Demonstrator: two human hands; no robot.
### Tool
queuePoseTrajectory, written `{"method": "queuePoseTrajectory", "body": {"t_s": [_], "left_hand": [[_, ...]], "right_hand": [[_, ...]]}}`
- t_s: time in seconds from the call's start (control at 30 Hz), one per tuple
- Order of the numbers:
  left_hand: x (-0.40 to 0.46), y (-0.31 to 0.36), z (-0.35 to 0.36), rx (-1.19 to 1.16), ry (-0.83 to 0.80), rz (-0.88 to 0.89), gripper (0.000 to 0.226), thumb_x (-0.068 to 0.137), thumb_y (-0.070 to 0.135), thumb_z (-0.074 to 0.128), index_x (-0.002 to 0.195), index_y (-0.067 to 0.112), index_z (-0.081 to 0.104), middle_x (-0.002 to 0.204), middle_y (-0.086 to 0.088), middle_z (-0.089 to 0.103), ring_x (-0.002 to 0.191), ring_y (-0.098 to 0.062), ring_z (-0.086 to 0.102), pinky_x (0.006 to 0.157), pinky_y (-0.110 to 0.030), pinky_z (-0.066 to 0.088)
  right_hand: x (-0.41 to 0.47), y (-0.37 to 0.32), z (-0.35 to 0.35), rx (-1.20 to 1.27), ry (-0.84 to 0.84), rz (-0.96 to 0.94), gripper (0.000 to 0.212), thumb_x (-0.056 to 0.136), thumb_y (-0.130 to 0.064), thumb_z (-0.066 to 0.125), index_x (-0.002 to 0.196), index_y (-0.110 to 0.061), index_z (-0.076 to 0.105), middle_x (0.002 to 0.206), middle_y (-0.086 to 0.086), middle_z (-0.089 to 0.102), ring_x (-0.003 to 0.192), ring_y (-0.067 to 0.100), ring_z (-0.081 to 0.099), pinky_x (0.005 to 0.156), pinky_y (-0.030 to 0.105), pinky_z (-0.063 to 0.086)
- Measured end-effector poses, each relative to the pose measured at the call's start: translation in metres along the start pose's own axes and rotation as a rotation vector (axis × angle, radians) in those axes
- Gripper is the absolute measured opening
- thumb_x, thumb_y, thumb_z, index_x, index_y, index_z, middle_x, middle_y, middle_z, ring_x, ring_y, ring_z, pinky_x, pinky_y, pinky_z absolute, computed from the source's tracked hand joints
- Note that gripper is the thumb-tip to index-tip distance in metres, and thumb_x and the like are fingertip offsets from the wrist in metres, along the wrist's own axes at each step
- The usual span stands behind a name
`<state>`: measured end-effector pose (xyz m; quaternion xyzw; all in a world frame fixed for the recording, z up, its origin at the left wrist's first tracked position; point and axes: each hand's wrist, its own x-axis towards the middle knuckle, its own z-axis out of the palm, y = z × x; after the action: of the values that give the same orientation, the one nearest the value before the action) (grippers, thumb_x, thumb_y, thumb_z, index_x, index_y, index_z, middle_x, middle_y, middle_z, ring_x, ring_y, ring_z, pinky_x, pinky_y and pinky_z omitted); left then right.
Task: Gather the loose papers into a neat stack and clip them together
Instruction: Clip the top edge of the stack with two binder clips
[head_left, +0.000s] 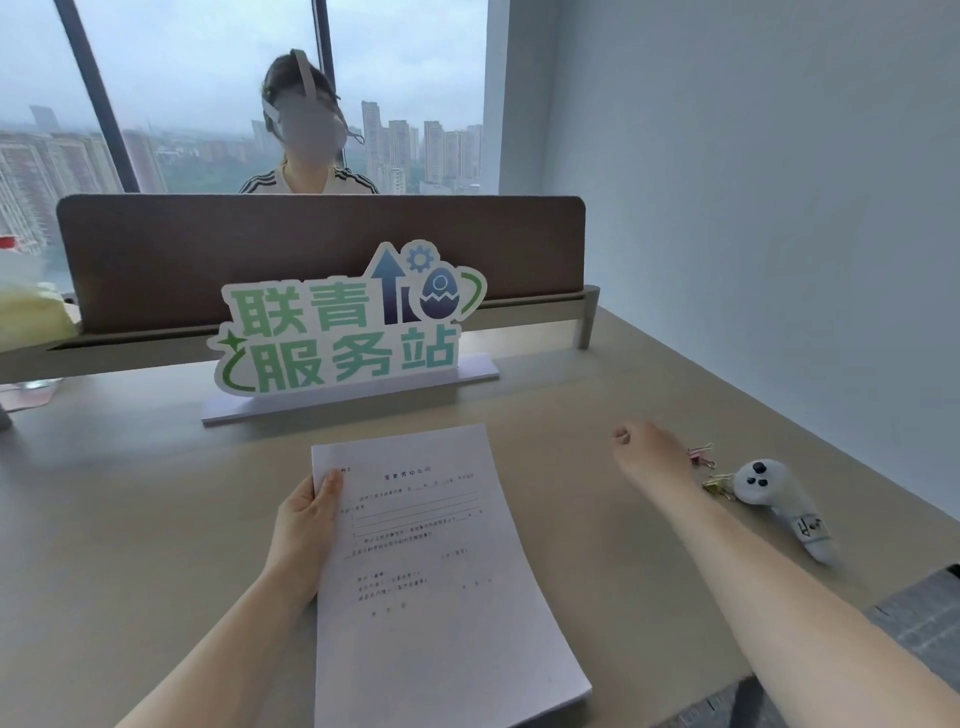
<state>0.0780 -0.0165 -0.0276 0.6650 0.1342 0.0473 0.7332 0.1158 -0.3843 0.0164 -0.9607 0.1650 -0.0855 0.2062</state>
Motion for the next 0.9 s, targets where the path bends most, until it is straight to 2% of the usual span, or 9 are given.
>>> {"method": "queuePoseTrajectory", "body": {"t_s": [0.07,0.2,0.3,0.4,0.53,0.63,0.7,0.8,0.9], "left_hand": [[0.000,-0.001,0.000,0.009,0.003,0.009,0.023,0.099,0.033,0.050,0.093,0.017,0.066,0.086,-0.008,0.075,0.074,-0.028,0.070,0.067,-0.041,0.058],[-0.002,0.001,0.002,0.014,0.007,0.020,0.023,0.100,0.030,0.049,0.095,0.016,0.066,0.086,-0.008,0.074,0.074,-0.028,0.070,0.063,-0.036,0.057],[-0.005,0.003,0.003,0.003,0.008,0.016,0.022,0.100,0.029,0.048,0.095,0.016,0.066,0.084,-0.006,0.074,0.071,-0.025,0.070,0.059,-0.033,0.055],[-0.005,0.003,0.003,0.001,0.005,0.013,0.022,0.100,0.029,0.048,0.096,0.015,0.065,0.086,-0.007,0.075,0.072,-0.026,0.070,0.061,-0.034,0.056],[-0.005,0.003,0.004,0.003,0.007,0.014,0.022,0.100,0.029,0.049,0.095,0.015,0.065,0.087,-0.009,0.074,0.076,-0.029,0.069,0.067,-0.038,0.057],[-0.004,0.002,0.004,0.004,0.008,0.013,0.022,0.100,0.029,0.049,0.094,0.015,0.065,0.088,-0.010,0.074,0.076,-0.030,0.069,0.070,-0.041,0.057],[-0.004,0.002,0.004,0.009,0.010,0.012,0.022,0.100,0.029,0.049,0.095,0.015,0.066,0.089,-0.010,0.075,0.077,-0.030,0.070,0.071,-0.041,0.057],[-0.004,0.002,0.004,0.009,0.015,0.014,0.023,0.100,0.029,0.049,0.095,0.015,0.066,0.089,-0.011,0.075,0.077,-0.030,0.070,0.071,-0.042,0.058],[-0.004,0.002,0.004,0.011,0.012,0.013,0.022,0.100,0.029,0.049,0.094,0.016,0.067,0.089,-0.010,0.075,0.078,-0.030,0.071,0.071,-0.042,0.057]], "right_hand": [[0.014,0.014,-0.011,-0.192,0.047,-0.008,0.027,0.092,-0.011,0.041,0.103,-0.015,0.065,0.113,0.014,0.059,0.104,0.033,0.055,0.084,0.037,0.048],[0.030,0.036,-0.018,-0.575,-0.054,0.056,0.045,0.091,-0.010,0.045,0.135,-0.016,0.050,0.133,0.011,0.046,0.122,0.032,0.044,0.097,0.038,0.042],[0.035,0.044,-0.022,-0.668,-0.143,0.079,0.057,0.088,-0.009,0.049,0.143,-0.022,0.041,0.142,0.009,0.041,0.129,0.034,0.041,0.106,0.038,0.036],[0.040,0.053,-0.020,-0.654,-0.171,0.102,0.056,0.088,-0.006,0.047,0.143,-0.016,0.044,0.142,0.011,0.047,0.130,0.033,0.046,0.107,0.038,0.040],[0.042,0.057,-0.015,-0.553,-0.171,0.105,0.040,0.088,0.001,0.045,0.124,-0.008,0.060,0.122,0.012,0.063,0.110,0.030,0.062,0.088,0.034,0.051],[0.045,0.061,-0.008,-0.503,-0.126,0.072,0.020,0.088,0.001,0.045,0.081,-0.011,0.059,0.085,0.008,0.061,0.083,0.029,0.061,0.070,0.029,0.047],[0.047,0.063,-0.003,-0.488,-0.096,0.052,0.024,0.090,0.000,0.045,0.070,-0.011,0.052,0.067,0.003,0.048,0.073,0.027,0.055,0.065,0.029,0.043],[0.049,0.061,0.002,-0.476,-0.082,0.012,0.018,0.091,-0.006,0.051,0.078,-0.010,0.061,0.065,0.003,0.047,0.071,0.027,0.054,0.064,0.028,0.043],[0.049,0.055,0.004,-0.483,-0.094,-0.054,0.038,0.092,-0.013,0.055,0.056,-0.014,0.041,0.058,0.002,0.043,0.063,0.025,0.052,0.054,0.024,0.036]]}}
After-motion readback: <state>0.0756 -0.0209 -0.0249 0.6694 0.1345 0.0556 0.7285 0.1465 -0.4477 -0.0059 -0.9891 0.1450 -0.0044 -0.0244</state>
